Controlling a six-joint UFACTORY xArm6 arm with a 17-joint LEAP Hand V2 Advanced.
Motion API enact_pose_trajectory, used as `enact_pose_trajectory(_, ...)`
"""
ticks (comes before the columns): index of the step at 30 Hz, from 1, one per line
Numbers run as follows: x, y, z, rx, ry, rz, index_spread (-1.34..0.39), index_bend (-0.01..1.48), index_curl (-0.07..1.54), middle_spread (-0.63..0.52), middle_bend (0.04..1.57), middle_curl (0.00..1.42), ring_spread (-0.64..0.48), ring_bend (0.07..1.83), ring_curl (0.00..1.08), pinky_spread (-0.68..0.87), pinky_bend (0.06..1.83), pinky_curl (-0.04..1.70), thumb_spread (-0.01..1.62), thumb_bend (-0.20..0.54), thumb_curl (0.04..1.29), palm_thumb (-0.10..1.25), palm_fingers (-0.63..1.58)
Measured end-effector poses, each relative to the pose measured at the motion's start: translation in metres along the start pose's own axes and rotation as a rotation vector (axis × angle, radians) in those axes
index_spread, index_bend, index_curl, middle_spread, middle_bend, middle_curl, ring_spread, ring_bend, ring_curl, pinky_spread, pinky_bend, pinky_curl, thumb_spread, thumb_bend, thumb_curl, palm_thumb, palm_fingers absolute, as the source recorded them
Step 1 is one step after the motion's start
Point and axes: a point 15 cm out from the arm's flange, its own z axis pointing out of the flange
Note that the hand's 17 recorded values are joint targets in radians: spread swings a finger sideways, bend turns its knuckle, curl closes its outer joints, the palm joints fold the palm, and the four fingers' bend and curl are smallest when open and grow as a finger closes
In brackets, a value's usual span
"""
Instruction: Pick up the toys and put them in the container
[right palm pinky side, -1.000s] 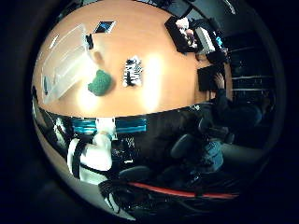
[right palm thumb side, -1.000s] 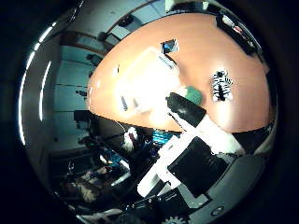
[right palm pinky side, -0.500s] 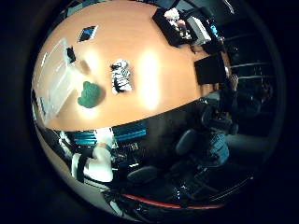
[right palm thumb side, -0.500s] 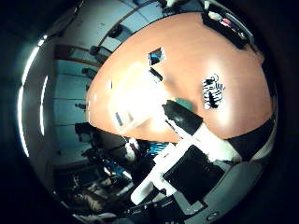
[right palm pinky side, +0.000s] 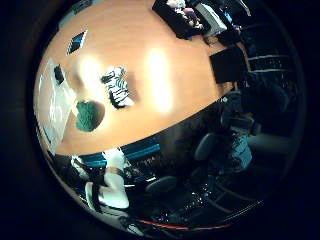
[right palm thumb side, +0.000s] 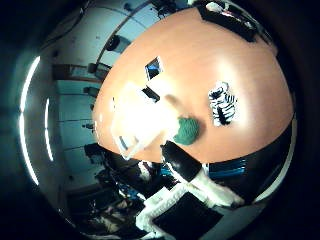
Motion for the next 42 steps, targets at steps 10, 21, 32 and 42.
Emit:
enact_pose_trajectory(10,0.035,-0.025,0.071,-0.036,-0.049,0.106,-0.16,0.15,0.25,0.23,0.20,0.32,0.28,0.35,0.24,0.49,0.51,0.31,1.11,-0.022,0.26,0.47,0.04)
enact_pose_trajectory(21,0.050,-0.008,0.147,-0.067,-0.052,0.154,-0.16,0.15,0.26,0.25,0.20,0.32,0.28,0.34,0.25,0.49,0.51,0.31,1.10,-0.023,0.26,0.46,0.04)
enact_pose_trajectory(32,0.053,0.015,0.222,-0.157,-0.069,0.179,-0.14,0.15,0.26,0.25,0.20,0.33,0.28,0.34,0.25,0.49,0.51,0.30,1.10,-0.022,0.27,0.45,0.04)
enact_pose_trajectory(42,0.058,0.014,0.262,-0.200,-0.071,0.186,-0.14,0.15,0.26,0.25,0.20,0.33,0.28,0.34,0.25,0.49,0.51,0.30,1.09,-0.022,0.27,0.44,0.04)
